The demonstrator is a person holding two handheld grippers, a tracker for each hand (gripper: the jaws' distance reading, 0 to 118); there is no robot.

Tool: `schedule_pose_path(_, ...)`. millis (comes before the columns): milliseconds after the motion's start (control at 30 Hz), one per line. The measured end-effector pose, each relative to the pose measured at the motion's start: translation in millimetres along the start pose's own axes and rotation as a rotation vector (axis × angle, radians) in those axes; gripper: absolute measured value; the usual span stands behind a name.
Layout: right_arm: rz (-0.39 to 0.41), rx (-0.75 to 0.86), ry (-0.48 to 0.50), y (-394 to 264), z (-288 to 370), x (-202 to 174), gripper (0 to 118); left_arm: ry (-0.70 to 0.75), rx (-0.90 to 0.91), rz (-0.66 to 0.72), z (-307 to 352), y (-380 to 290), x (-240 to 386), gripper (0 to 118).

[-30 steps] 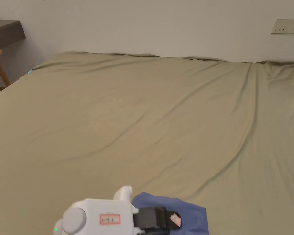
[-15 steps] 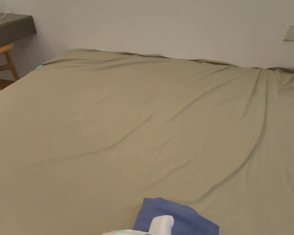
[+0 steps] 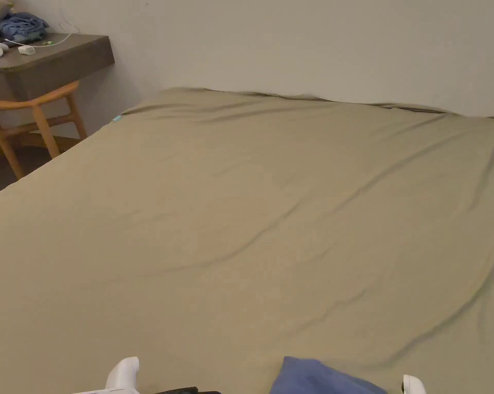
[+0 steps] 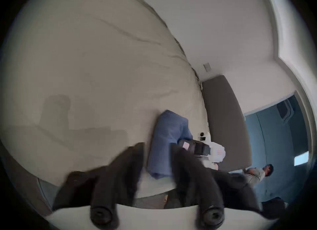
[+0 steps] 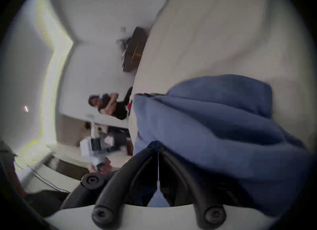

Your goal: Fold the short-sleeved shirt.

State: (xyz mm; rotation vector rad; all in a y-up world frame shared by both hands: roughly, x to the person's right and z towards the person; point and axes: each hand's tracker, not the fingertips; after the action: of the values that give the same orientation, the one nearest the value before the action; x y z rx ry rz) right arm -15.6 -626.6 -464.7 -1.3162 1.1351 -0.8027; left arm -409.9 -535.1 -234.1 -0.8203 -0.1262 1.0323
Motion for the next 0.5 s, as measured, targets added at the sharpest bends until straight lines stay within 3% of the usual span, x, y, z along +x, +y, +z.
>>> schedule_pose_path(33, -0.025, 0.020, 0.040, -3, 3, 2, 4, -0.007, -0.034, 0.011, -8, 1, -2, 69)
schedule_pose_path(100, 0.010, 0.019, 0.017, -6, 4, -1, 3, -0.040, -0.083, 0.021, -27, -4, 3, 99)
schedule_pose_path(200, 0.044, 0.015, 0.007, -7, 4, -7, 3, -0.103, -0.174, 0.032, -61, -4, 6, 99)
schedule_pose_path(300, 0.042, 0.008, 0.011, -6, 4, -6, 3, -0.047, -0.287, 0.022, -102, -8, 8, 98)
schedule_pose_path(367, 0.050, 0.007, 0.014, -6, 5, -5, 3, -0.186, -0.290, 0.063, -113, -16, 18, 98)
schedule_pose_path(433, 0.047, 0.010, 0.011, -7, 5, -5, 3, -0.126, -0.277, -0.009, -122, -23, 28, 98)
schedule_pose_path(467, 0.049, 0.016, 0.014, -7, 6, -5, 3, -0.149, -0.264, -0.051, -120, -20, 14, 97)
schedule_pose_path(500, 0.045, 0.023, 0.017, -8, 6, -4, 3, -0.140, -0.261, -0.045, -118, -21, 11, 84)
